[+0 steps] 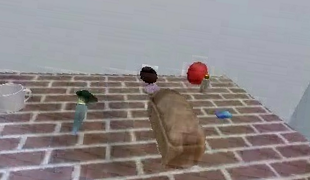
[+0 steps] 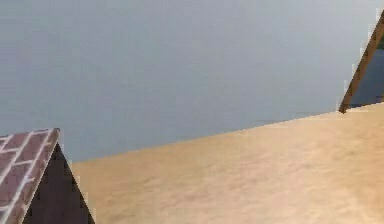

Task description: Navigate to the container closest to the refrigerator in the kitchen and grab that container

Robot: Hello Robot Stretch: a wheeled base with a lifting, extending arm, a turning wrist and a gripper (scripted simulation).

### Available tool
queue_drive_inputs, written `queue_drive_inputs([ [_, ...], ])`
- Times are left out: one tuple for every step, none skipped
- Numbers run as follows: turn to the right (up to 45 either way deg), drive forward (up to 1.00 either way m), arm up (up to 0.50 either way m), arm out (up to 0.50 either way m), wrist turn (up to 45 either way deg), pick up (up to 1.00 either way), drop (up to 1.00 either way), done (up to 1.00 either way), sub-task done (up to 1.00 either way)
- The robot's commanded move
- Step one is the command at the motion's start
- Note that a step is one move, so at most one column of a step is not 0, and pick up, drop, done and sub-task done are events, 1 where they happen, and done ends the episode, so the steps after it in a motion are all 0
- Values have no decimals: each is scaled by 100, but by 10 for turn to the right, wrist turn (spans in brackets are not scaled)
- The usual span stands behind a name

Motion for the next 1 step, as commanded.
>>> queue_drive_inputs([
  [-450, 0, 0, 0, 0, 0, 0, 0, 0],
])
